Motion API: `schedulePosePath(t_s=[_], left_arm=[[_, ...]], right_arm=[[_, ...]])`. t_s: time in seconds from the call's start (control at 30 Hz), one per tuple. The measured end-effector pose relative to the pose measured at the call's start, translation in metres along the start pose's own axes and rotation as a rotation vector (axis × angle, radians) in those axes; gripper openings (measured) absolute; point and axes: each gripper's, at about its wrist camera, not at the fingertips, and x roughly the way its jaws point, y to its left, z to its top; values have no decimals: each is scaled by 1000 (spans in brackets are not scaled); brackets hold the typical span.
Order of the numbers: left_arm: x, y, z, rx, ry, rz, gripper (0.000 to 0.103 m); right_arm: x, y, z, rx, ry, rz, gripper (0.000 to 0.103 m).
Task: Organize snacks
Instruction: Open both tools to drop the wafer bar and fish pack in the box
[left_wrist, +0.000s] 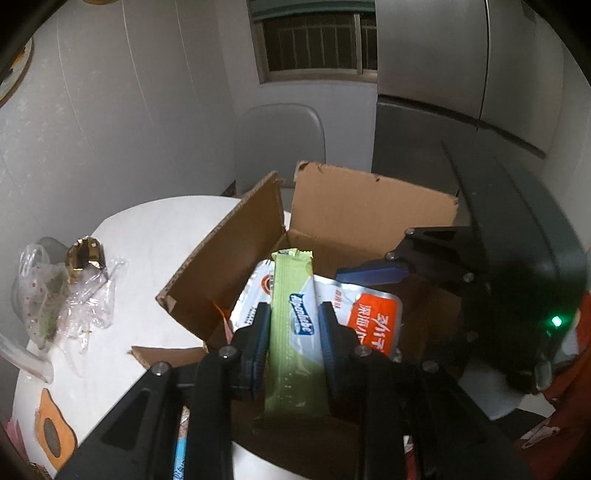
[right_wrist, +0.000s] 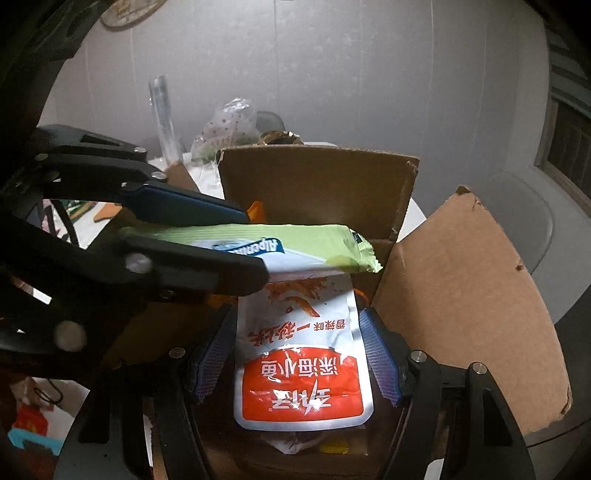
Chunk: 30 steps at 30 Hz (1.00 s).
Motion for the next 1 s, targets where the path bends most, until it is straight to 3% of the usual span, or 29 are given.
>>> schedulePosePath(t_s=[0.3, 0.37, 0.8, 1.0], left_arm=[[11, 0, 0, 13, 47, 6, 26], [10, 1, 1, 12, 44, 12, 32], [-33, 12, -10, -39, -59, 22, 51], [-71, 27, -29, -107, -133, 49, 58]], right_arm=[[15, 11, 7, -28, 72, -16, 66], [16, 14, 6, -39, 84, -23, 66], [6, 20, 8, -35, 110, -74, 69], [-22, 32, 15, -34, 54, -101, 69]])
